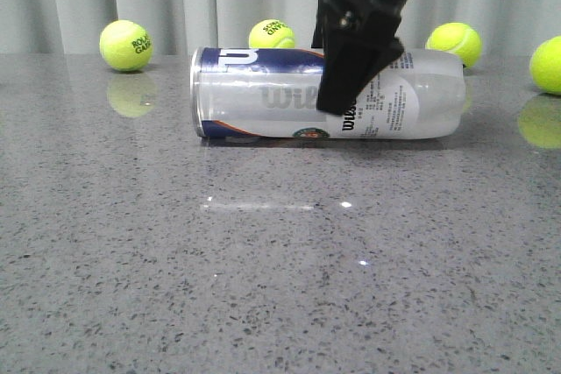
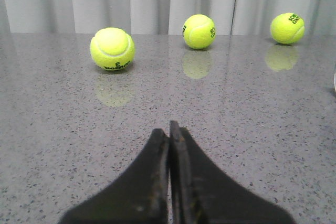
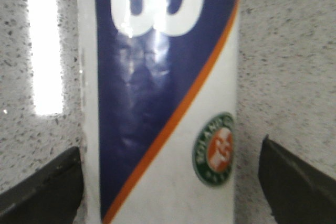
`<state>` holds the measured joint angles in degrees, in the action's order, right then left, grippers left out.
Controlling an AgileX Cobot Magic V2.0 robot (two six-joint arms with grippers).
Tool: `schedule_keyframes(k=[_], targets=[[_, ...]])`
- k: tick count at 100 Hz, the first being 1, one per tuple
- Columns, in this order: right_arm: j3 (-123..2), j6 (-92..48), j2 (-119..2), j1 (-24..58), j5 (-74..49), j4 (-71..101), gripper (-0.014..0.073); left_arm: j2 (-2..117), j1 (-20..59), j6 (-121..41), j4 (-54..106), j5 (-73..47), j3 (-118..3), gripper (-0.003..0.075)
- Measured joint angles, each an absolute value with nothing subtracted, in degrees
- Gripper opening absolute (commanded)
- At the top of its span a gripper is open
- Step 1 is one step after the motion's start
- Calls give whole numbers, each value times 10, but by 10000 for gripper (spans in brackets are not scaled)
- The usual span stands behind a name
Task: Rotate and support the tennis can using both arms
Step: 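Lift the can with the right gripper and set it down nearer the center, then release the can and raise the right gripper away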
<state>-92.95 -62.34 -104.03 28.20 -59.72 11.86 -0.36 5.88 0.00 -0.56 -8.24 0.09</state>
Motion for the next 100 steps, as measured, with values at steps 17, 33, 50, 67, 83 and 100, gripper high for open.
schedule_keyframes(k=[17, 33, 50, 67, 83, 100], targets=[[-929, -592, -981, 282, -622, 119, 484, -4, 59, 0, -6, -82, 1, -18], [-931, -488, -938, 282, -636, 119, 17, -4, 59, 0, -6, -82, 1, -18], [-931, -384, -914, 282, -640, 119, -60, -4, 59, 0, -6, -82, 1, -18], [-931, -211, -888, 282, -637, 119, -60, -4, 59, 0, -6, -82, 1, -18], [-893, -55, -841, 281, -600, 119, -60, -4, 59, 0, -6, -82, 1, -18], [-790, 6, -770, 281, -512, 119, -60, -4, 59, 0, -9, -82, 1, -18]])
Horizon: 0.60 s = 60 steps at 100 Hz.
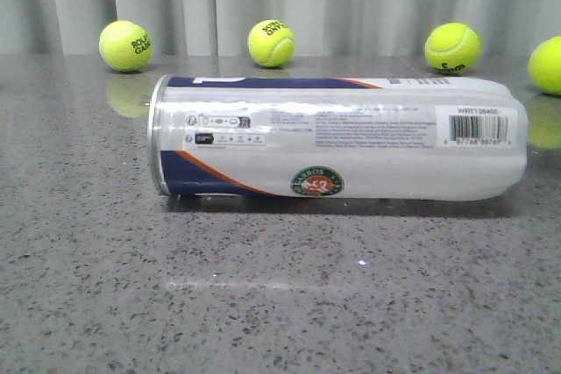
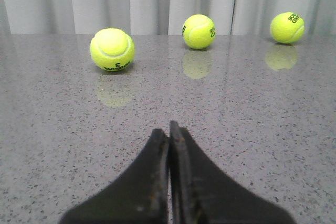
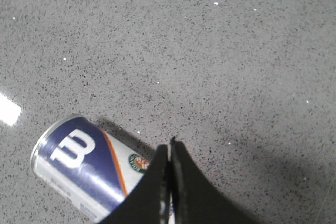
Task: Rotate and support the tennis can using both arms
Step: 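Release the can and raise the right gripper away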
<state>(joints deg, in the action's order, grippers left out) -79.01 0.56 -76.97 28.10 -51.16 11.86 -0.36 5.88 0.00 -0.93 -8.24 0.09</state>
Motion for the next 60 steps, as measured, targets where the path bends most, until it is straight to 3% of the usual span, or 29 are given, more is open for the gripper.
schedule_keyframes(k=[60], targets=[[-356, 15, -402, 281, -222, 119, -60, -4, 59, 0, -13, -82, 1, -18]])
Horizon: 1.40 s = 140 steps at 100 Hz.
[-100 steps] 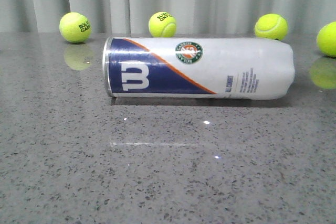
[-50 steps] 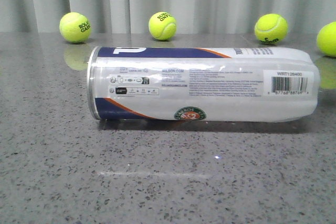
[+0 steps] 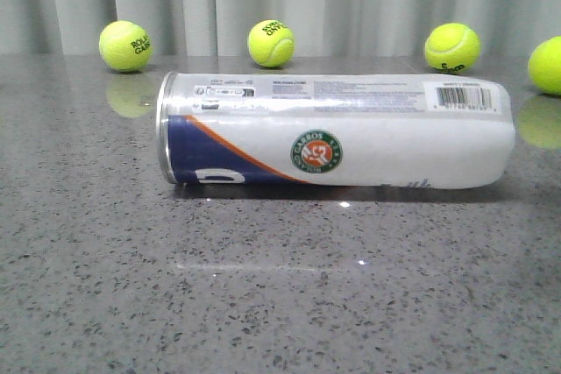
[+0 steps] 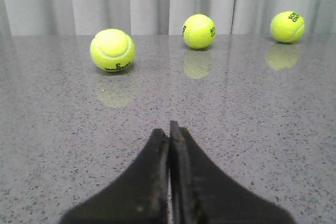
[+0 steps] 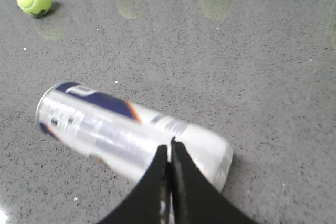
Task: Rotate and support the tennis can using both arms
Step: 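Release the can and raise the right gripper away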
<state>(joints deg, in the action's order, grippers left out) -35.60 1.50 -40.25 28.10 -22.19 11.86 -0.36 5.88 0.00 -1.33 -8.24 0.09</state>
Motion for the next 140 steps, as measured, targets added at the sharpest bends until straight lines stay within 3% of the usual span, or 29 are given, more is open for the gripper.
schedule_keyframes(k=[50, 74, 104, 121, 131, 140], targets=[[-174, 16, -102, 281, -153, 122, -60, -4, 59, 0, -13, -81, -1, -19], [-172, 16, -84, 281, -149, 122, -60, 20, 59, 0, -13, -190, -94, -19], [-172, 16, -84, 281, -148, 122, -60, 181, 59, 0, -9, -386, -253, -19], [-172, 16, -84, 281, -148, 122, -60, 286, 59, 0, 18, -431, -310, -14], [-172, 16, -84, 281, -148, 122, -60, 348, 59, 0, 41, -448, -335, 64], [-172, 16, -84, 281, -148, 122, -60, 403, 59, -25, 76, -460, -355, 228]])
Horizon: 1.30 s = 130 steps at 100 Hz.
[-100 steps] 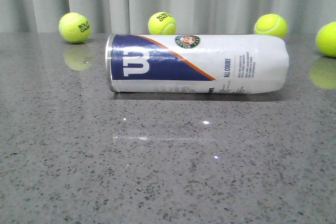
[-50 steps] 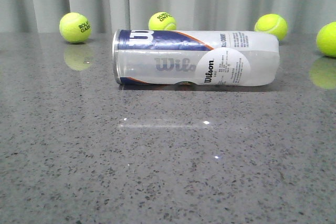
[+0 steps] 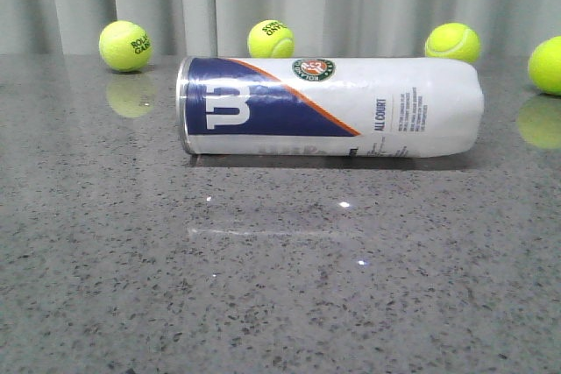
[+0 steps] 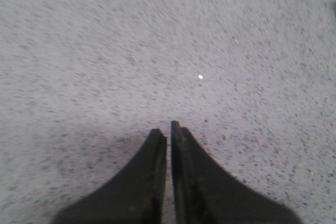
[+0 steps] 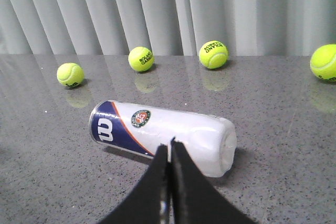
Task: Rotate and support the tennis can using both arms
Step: 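Release the can and raise the right gripper away, then move the left gripper to the can's metal end and grasp it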
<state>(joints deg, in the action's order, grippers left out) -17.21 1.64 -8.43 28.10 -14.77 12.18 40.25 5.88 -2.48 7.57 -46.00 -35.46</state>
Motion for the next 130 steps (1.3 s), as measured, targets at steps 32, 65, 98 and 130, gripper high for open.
schedule_keyframes(k=[32, 65, 98, 130], targets=[[-172, 16, -84, 281, -148, 123, -60, 560, 59, -79, 234, -467, -440, 548], [-172, 16, -84, 281, -148, 123, -60, 702, 59, -307, 581, -550, -468, 548], [-172, 18, -84, 281, -148, 123, -60, 828, 108, -436, 782, -582, -473, 548], [-172, 18, -84, 281, -148, 123, -60, 957, 169, -564, 953, -596, -485, 547]])
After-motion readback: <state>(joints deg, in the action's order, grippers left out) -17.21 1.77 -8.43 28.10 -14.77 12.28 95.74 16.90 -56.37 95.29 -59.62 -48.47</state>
